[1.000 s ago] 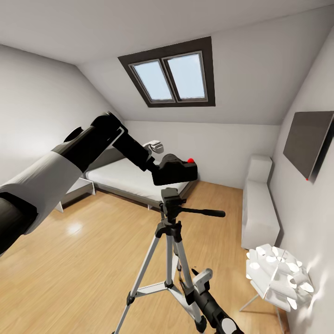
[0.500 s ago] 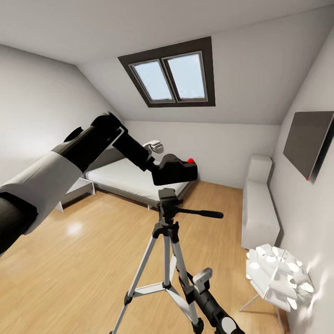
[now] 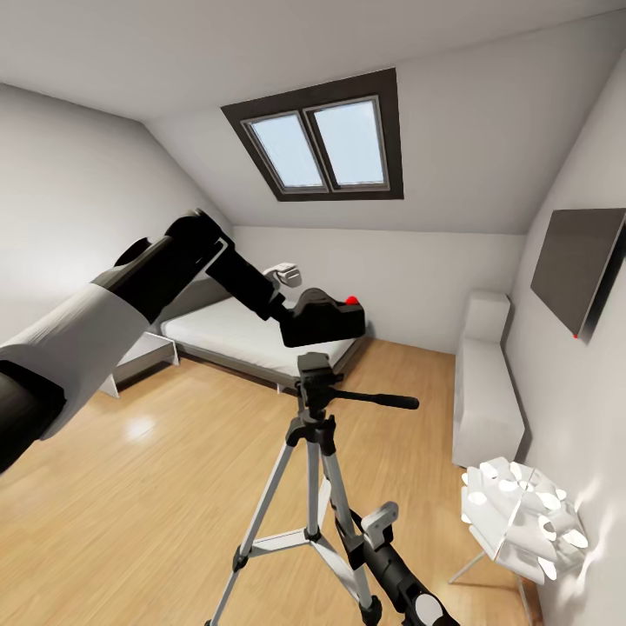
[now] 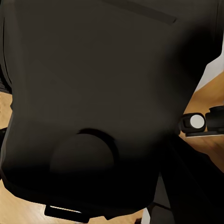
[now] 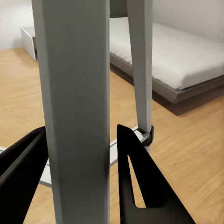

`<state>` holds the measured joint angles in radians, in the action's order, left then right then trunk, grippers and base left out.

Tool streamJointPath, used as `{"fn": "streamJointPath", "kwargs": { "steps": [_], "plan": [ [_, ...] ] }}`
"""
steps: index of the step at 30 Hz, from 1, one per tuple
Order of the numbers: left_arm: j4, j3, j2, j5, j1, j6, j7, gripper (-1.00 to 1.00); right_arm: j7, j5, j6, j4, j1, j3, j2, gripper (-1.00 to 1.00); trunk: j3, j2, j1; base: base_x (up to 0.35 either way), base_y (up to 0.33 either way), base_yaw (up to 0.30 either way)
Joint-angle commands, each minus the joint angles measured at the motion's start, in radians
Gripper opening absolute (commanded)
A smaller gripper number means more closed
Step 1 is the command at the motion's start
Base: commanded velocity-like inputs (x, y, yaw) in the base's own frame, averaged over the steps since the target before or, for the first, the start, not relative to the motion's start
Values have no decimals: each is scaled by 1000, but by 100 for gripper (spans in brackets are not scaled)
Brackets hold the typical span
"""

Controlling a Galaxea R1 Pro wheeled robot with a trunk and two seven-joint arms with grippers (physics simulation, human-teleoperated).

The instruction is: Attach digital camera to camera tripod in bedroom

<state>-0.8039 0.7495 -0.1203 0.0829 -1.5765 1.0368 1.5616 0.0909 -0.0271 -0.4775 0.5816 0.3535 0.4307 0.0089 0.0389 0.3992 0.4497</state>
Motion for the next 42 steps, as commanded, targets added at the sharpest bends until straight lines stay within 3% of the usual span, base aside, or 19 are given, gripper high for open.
{"fn": "streamJointPath", "kwargs": {
  "steps": [1,23,29,42],
  "plan": [
    [-1,1,-3,8,0,10,9,-100,4,-1,-4,-1,1,0,0,-100,0,1,0,0,0,0],
    [-1,2,-7,9,0,10,9,-100,-3,-1,-6,-5,1,-1,0,-100,0,1,0,0,0,0],
    [-1,35,-7,9,0,10,9,-100,-3,-1,-5,-6,1,-2,0,-100,0,1,0,0,0,0],
    [0,40,-8,8,0,10,9,-100,-3,-1,-6,-6,1,-1,0,-100,0,1,0,0,0,0]
  ]
}}
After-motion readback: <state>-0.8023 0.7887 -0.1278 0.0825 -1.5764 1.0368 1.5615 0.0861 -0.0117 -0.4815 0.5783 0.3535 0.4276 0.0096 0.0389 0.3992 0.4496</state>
